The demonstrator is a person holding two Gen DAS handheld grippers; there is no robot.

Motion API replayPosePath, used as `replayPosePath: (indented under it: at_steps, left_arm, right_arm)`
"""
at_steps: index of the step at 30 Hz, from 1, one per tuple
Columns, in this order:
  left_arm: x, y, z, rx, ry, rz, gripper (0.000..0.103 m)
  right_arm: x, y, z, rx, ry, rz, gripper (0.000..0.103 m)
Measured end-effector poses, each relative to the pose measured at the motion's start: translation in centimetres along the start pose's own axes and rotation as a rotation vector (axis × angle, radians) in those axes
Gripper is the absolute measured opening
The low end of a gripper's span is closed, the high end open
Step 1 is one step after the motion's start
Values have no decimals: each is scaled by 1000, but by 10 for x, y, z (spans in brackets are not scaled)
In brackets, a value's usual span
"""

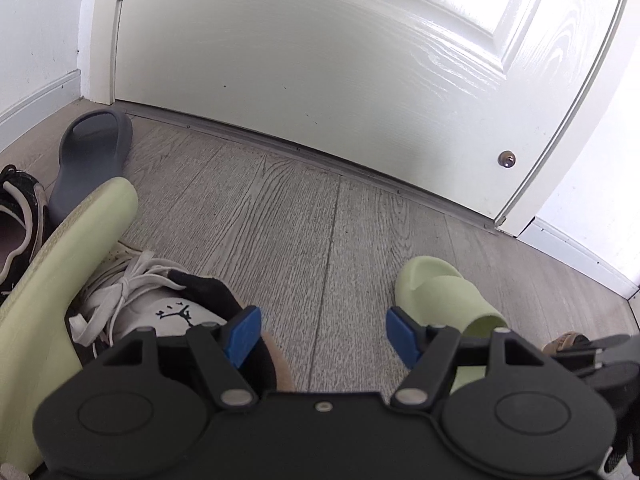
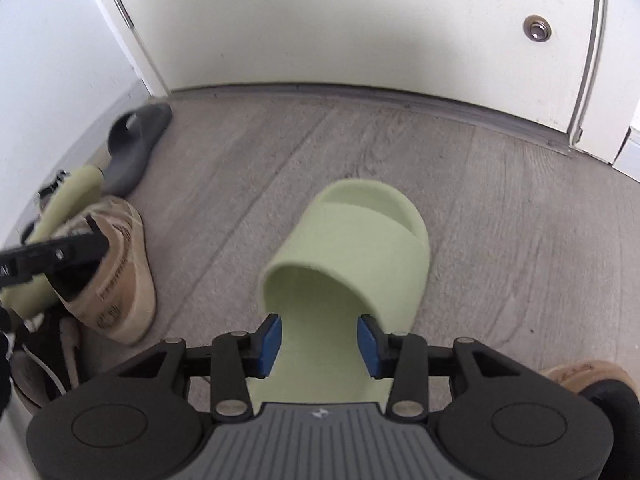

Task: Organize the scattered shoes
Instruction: 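Grasp the pale green slide's strap with the right tool and lift it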

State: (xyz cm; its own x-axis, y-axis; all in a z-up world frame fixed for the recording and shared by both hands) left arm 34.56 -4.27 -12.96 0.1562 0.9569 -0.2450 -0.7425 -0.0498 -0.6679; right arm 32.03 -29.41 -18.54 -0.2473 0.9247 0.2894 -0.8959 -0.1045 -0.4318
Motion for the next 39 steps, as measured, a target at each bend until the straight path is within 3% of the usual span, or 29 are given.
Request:
replayPosePath:
  at_steps: [3,11,16,20,22,23,25,27,28,30,33,36,39]
  left_arm:
    - [1,-1,0,2,9,7,70]
    - [-1,0,2,-3,16,4,70]
    - [-3,1,2,-2,6,-6,70]
    - [-1,-1,4,-8,20,8,70]
    - [0,-2,4,-8,14,10,70]
    - [1,-2,5,-9,8,9,70]
    - [2,-2,5,-11,4,9,70]
    - [2,-3,5,-8,11,14,70]
    - [2,-4,5,-6,16,17,70]
    - [1,-4,3,-1,20,17,70]
    - [0,-3,2,0,7,-2,70]
    - [-1,-2,2,-10,-13,-21,70]
    - [2,-2,-1,5,0,3,70]
  right_arm:
    - [13,23,-3,110,42,67,46]
    - [4,33,1,89,137,-48,49]
    - [-2,41,-1,86,130,-133,50]
    - [22,43,-10,109,-19,-170,52]
    - [49,43,-19,131,-167,-157,52]
    - [67,41,-23,132,-293,-156,51]
    - [71,32,-15,89,-380,-167,51]
    - [60,13,11,-42,-385,-155,52]
    - [51,6,23,-102,-350,-142,57]
    - [18,-11,50,-247,-176,-104,69]
    - [-29,-24,45,-327,3,-120,70]
    - [-67,-19,17,-345,-170,-319,70]
    - [-75,-11,1,-351,-256,-392,71]
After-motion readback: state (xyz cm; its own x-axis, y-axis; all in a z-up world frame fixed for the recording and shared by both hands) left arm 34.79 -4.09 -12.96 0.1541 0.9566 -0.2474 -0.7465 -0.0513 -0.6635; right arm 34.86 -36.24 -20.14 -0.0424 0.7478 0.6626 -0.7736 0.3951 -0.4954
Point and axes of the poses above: each gripper's, at about its wrist camera, not at the fingertips, and z roughly against the way its jaws point, x to its left, y to its underside, the point moved 5 cm from there along -z, roughly the way its jaws point, and after that the axes turned 5 degrees about -y, right-handed, at the moved point
